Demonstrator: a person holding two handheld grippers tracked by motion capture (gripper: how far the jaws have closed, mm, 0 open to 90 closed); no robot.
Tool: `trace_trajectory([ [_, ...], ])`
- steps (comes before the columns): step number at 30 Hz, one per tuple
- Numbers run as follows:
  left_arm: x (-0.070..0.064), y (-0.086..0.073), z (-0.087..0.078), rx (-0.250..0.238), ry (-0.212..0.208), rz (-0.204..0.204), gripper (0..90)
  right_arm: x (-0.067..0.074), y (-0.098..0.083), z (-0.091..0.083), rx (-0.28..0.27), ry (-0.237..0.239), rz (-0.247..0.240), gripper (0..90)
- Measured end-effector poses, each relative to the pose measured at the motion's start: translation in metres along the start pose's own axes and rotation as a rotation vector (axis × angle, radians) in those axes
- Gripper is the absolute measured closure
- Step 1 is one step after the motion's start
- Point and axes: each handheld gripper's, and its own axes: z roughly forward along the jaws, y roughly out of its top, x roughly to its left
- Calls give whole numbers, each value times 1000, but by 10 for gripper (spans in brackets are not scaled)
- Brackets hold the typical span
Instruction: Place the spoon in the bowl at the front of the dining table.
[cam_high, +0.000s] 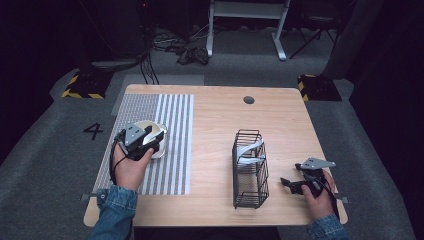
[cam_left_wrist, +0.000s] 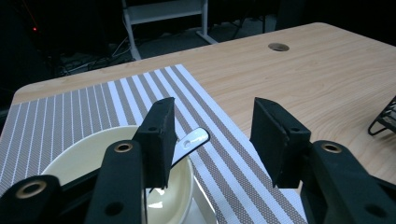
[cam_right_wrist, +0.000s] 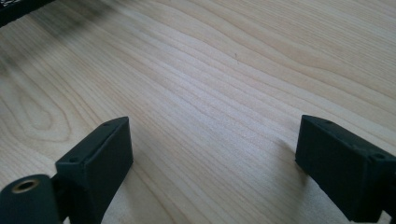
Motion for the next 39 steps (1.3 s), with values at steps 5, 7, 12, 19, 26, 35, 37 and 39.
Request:
trace_trajectory([
  [5, -3, -1, -15, -3, -13, -3, 488, 0, 0, 0, 0, 0, -1, 111],
  [7, -4, -1, -21, -3, -15, 5, 488, 0, 0, 0, 0, 0, 1, 111],
  [12, -7, -1, -34, -1, -16, 7, 478, 0, 0, 0, 0, 0, 1, 111],
  [19, -7, -5, -51, 1, -14, 3, 466, 0, 0, 0, 0, 0, 1, 111],
  [26, -6, -11, -62, 19, -25, 12, 454, 0, 0, 0, 0, 0, 0, 111],
  [35, -4, -22, -78, 31, -33, 21, 457, 0, 0, 0, 0, 0, -1, 111],
  [37, -2, -27, -84, 34, -34, 18, 453, 0, 0, 0, -1, -1, -1, 111],
  [39, 0, -31, -89, 37, -29, 12, 450, 0, 0, 0, 0, -2, -1, 112],
])
